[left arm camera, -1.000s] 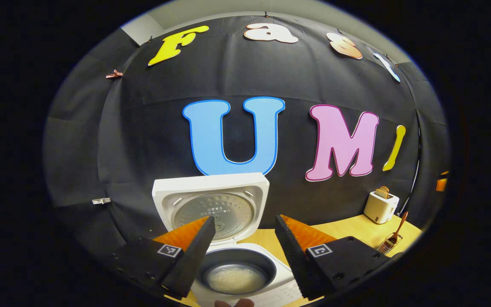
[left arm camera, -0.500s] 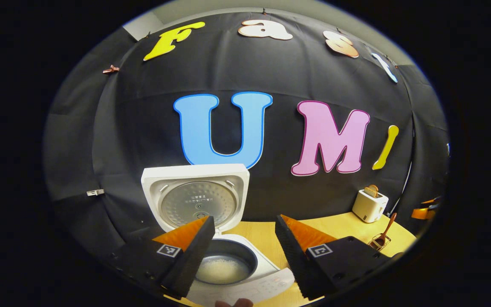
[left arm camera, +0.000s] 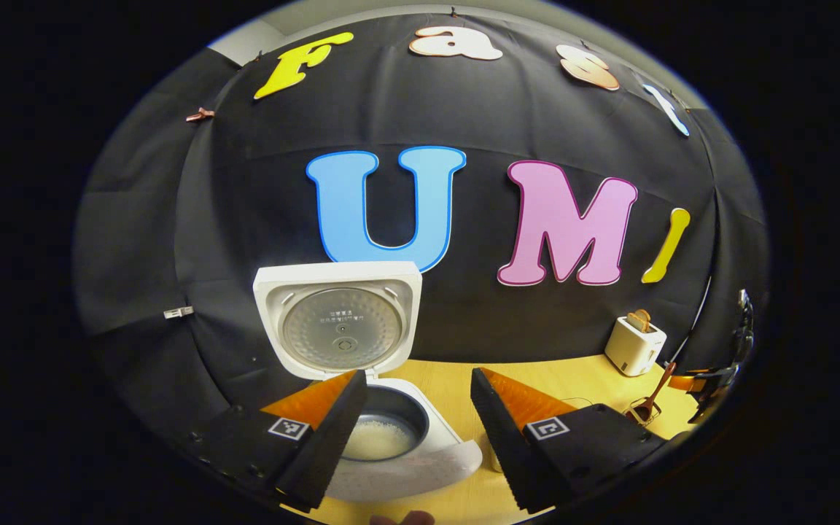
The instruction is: Close the left gripper, press the button to open the rice cooker; take a wooden spoon from the chopstick holder with the right hand, scoop a spoonful of rice and pour it into the rice cooker, then put the wooden spoon back into the chopstick holder.
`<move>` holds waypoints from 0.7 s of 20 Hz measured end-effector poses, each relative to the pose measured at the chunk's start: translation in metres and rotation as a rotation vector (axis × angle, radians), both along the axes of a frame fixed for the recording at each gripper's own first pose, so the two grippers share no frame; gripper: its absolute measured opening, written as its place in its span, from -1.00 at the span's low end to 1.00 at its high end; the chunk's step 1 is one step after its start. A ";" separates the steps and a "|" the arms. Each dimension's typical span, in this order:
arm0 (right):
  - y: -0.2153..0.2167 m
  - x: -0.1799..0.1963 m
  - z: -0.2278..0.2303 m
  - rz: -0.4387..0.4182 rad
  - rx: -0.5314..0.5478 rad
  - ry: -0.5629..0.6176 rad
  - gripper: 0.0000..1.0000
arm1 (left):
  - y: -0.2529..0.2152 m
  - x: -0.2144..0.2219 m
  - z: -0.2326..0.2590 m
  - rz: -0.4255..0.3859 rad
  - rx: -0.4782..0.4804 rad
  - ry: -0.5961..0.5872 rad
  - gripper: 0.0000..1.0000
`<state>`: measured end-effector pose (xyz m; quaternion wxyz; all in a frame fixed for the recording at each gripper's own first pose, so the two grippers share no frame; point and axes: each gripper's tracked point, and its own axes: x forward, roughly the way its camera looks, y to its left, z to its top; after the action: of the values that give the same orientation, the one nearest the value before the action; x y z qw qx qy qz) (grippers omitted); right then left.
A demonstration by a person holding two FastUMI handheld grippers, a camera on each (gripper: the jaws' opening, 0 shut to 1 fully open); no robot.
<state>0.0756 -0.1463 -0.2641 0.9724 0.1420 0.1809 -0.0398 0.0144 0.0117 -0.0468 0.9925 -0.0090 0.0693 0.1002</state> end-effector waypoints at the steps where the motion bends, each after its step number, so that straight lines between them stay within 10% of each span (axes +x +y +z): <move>1: -0.002 0.008 -0.007 0.008 -0.003 0.005 0.93 | 0.000 -0.002 -0.004 0.012 -0.013 0.005 0.84; 9: 0.011 0.053 -0.058 0.064 0.096 0.073 0.83 | 0.016 -0.026 -0.016 0.097 -0.039 0.038 0.86; 10: 0.015 0.060 -0.061 0.068 0.109 0.075 0.47 | 0.018 -0.027 -0.017 0.103 -0.043 0.041 0.87; 14: 0.012 0.075 -0.072 0.037 0.126 0.093 0.27 | 0.031 -0.033 -0.021 0.132 -0.031 0.052 0.87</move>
<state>0.1506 -0.1339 -0.3359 0.9526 0.1977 0.2307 -0.0171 -0.0190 0.0427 -0.0680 0.9814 -0.0263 0.0956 0.1644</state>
